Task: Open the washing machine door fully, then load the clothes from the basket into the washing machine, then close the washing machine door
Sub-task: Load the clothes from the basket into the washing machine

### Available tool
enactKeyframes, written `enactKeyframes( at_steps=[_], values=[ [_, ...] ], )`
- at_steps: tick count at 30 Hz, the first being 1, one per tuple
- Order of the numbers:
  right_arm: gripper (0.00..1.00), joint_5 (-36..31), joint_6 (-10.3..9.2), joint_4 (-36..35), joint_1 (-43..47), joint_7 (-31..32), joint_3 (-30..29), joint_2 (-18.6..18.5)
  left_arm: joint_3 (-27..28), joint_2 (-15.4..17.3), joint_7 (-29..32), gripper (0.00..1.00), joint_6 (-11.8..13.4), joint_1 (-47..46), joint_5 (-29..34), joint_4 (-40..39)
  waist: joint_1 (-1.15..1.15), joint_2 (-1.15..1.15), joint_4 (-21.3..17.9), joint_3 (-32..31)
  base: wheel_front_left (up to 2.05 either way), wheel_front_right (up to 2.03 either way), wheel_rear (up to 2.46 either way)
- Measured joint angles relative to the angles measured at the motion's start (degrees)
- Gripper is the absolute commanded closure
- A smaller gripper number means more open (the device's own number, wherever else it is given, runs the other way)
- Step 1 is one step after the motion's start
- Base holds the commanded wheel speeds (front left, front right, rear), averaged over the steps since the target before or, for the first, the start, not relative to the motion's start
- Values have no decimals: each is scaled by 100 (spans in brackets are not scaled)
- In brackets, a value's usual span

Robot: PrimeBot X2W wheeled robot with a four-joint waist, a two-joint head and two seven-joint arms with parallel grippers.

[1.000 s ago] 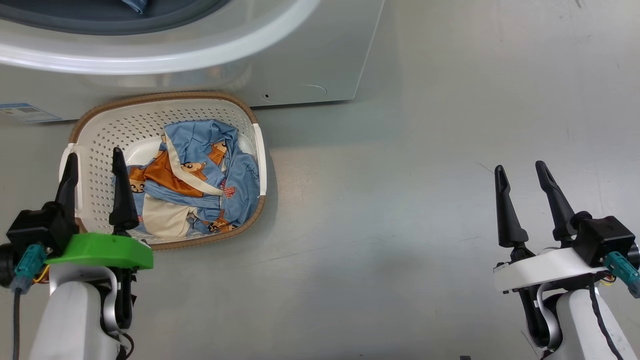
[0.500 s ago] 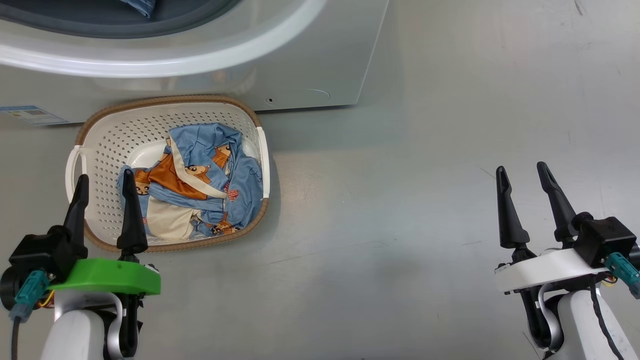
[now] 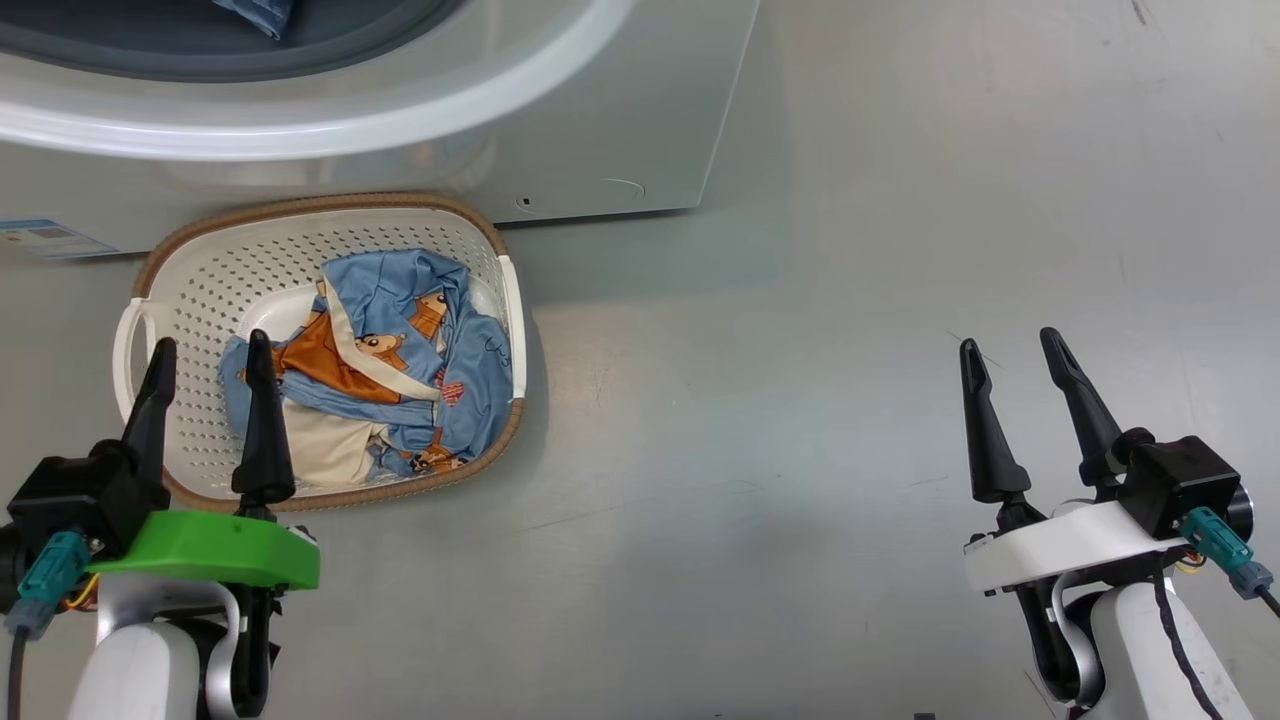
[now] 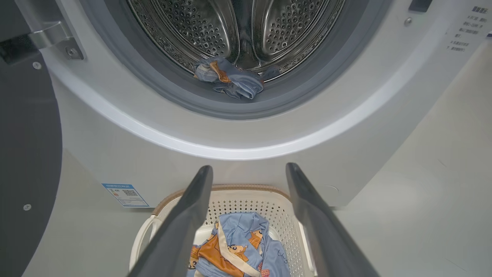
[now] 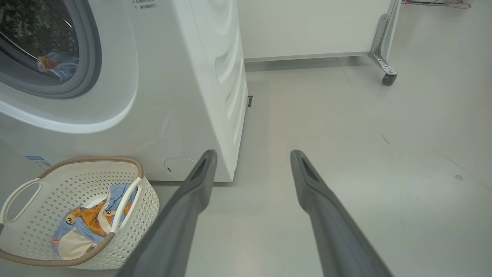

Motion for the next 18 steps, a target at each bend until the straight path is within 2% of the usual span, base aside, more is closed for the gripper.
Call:
enactKeyframes(
  at_steps=[8,18],
  values=[
    [0,12,0,7,-26,-1,97,52,-83,104,320,0,-1,-256,2,-75,0,0,-181,88,0,0,0],
    [0,20,0,47,-82,0,199,79,-32,246,780,0,52,-1178,47,60,1,0,-448,209,0,0,0]
  ],
)
